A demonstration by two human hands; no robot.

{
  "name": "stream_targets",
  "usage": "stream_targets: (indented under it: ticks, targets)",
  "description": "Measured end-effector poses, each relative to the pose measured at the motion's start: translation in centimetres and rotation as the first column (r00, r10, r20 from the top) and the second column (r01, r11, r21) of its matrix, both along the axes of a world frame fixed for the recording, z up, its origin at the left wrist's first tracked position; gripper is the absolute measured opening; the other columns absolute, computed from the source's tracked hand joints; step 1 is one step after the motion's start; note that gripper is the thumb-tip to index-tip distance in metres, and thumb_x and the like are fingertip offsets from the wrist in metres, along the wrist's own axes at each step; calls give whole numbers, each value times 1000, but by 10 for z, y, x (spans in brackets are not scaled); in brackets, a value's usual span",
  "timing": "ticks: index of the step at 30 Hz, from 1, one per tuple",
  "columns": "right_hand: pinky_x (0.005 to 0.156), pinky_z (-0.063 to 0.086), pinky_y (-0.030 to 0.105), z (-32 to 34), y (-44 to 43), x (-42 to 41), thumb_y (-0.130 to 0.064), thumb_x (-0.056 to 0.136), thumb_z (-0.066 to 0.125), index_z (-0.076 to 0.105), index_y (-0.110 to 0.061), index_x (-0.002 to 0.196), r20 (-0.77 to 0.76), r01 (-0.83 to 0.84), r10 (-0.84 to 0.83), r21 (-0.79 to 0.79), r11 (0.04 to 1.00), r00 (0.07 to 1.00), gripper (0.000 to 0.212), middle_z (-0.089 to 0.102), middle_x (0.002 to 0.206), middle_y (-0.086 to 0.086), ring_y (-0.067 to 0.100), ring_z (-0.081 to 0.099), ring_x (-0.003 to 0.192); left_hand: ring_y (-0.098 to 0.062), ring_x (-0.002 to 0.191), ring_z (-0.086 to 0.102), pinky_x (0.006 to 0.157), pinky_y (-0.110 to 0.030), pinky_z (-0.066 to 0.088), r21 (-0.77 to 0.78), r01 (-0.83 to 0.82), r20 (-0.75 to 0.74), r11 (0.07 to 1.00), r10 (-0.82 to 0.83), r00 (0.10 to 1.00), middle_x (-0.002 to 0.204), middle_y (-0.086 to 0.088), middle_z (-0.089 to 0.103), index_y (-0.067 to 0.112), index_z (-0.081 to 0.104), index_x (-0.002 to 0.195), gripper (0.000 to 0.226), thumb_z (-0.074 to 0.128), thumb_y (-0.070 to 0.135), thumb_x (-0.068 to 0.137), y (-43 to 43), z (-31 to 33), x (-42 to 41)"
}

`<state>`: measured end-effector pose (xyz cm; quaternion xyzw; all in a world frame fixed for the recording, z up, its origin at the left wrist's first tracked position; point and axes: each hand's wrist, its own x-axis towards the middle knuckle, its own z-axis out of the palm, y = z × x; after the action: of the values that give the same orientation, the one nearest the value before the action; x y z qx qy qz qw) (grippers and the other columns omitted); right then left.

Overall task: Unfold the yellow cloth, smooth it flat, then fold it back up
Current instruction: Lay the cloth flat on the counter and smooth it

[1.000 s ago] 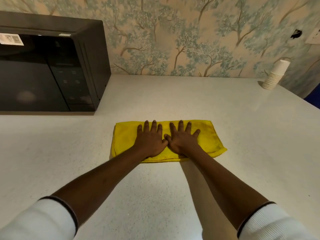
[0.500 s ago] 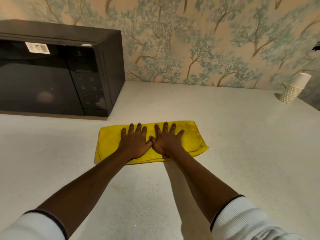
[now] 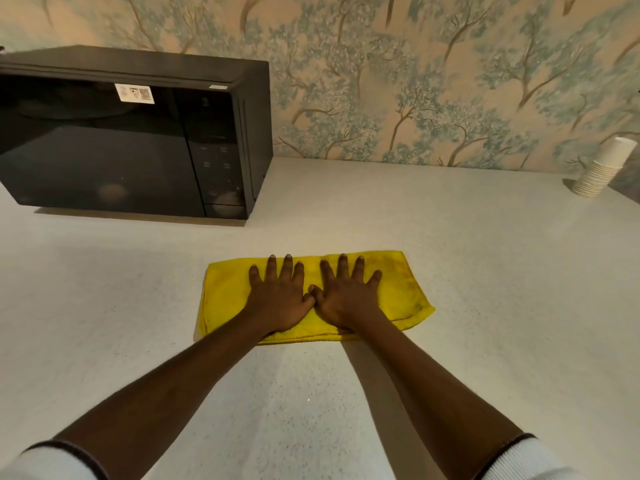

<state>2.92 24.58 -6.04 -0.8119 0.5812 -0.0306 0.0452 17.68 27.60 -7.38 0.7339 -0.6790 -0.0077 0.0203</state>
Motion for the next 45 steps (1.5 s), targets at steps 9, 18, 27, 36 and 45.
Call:
stream_targets:
  ticks: [9,18,27,36,45]
  targets:
    - [110,0,66,-8,51,-56,-73,79,11,11,-18,149,49,144,-142,-52,988,989,89,7,159,19,41,-3,145,-42,145,2,108,-69,3,-40,133,-8,990,-133,991,161,-12,7,19,7,148,93,-7,69,72,36,-4,-46]
    - [111,3,65,-3,1,-87,-72,82,16,14,-16,149,33,226,-225,-51,973,974,87,9,158,25,43,1,145,-44,144,1,106,-72,-1,-37,151,-41,988,-152,987,160,-14,8,17,7,148,92,0,67,72,-17,-6,-83]
    - [111,-1,67,10,-50,-42,-68,85,22,10,-24,150,45,126,-127,6,992,991,79,5,158,26,45,-3,144,-41,145,1,108,-70,4,30,48,-16,998,-48,999,161,-10,6,20,6,149,82,12,68,82,-58,7,-39]
    - [110,-3,67,-4,4,-34,-73,80,12,10,-34,148,45,35,-33,-40,999,998,79,5,157,27,47,-4,144,-38,147,-1,109,-68,4,43,41,29,998,-42,999,162,-8,1,24,0,149,84,6,71,79,-7,-4,-14]
    - [110,-5,65,-8,26,-88,-76,77,9,7,-38,147,49,116,-113,-55,992,992,79,4,159,23,44,-7,144,-42,145,-3,107,-71,1,15,123,19,992,-123,992,161,-12,1,21,1,149,93,-5,72,71,9,-6,-67]
